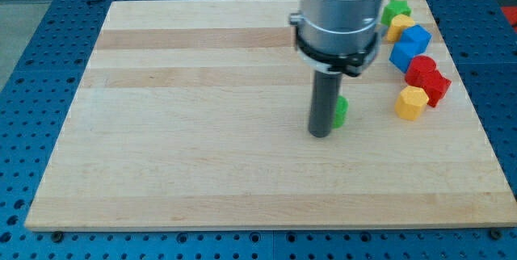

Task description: Push the green circle towards the center

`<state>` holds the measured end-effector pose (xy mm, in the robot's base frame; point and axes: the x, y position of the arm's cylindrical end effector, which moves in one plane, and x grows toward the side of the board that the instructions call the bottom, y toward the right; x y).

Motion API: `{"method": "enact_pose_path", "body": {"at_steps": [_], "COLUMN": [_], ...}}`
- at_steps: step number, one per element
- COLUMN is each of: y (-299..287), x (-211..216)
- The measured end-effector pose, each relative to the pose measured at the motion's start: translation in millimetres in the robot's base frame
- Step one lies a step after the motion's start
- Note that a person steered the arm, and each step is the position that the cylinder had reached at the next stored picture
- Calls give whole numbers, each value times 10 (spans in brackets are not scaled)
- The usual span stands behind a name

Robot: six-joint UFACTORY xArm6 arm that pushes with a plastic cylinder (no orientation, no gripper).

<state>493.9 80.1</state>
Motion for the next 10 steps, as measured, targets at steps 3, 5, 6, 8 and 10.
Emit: {"method": "enact_pose_path", "body": {"at_steps": [3,5,6,8,10], "y": [193,-295,145,512,486], "x": [-32,-340,-340,-124,-796]}}
